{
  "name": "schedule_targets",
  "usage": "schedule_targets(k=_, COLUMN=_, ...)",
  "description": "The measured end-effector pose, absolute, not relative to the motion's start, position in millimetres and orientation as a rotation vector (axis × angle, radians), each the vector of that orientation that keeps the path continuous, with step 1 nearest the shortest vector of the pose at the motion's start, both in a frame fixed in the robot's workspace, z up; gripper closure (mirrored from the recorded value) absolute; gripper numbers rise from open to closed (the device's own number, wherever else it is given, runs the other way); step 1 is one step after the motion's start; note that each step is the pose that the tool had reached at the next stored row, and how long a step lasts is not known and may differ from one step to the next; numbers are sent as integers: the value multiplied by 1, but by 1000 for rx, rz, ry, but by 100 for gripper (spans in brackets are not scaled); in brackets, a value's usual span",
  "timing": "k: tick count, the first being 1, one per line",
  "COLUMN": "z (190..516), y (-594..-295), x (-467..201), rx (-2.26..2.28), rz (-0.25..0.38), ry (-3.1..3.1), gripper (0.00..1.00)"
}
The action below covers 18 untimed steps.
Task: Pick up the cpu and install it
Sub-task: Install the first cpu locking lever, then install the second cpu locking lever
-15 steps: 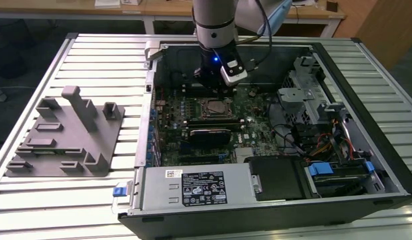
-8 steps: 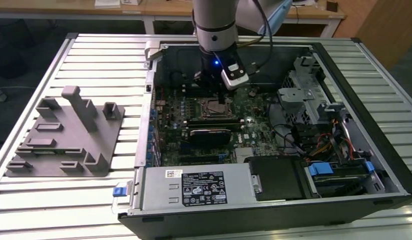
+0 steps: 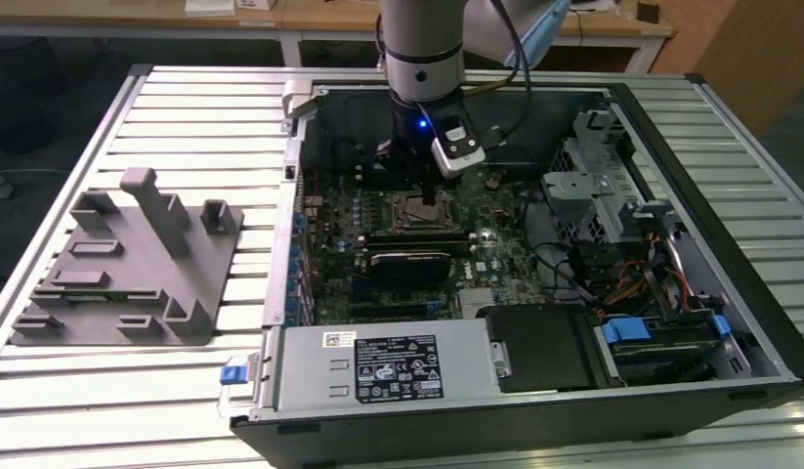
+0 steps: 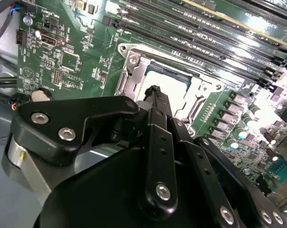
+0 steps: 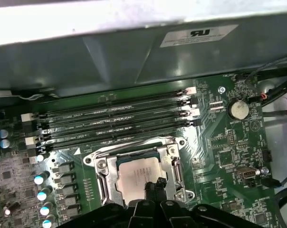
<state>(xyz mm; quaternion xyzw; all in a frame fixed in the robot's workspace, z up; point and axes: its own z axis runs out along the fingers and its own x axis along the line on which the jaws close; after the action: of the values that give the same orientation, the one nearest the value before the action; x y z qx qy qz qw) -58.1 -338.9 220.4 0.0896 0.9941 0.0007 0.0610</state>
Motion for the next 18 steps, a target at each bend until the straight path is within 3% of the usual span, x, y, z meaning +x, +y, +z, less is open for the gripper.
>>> schedule_targets(k=18, z=227, y=-341, x=-58, rx=272, rz=1, ry=3014, gripper=89)
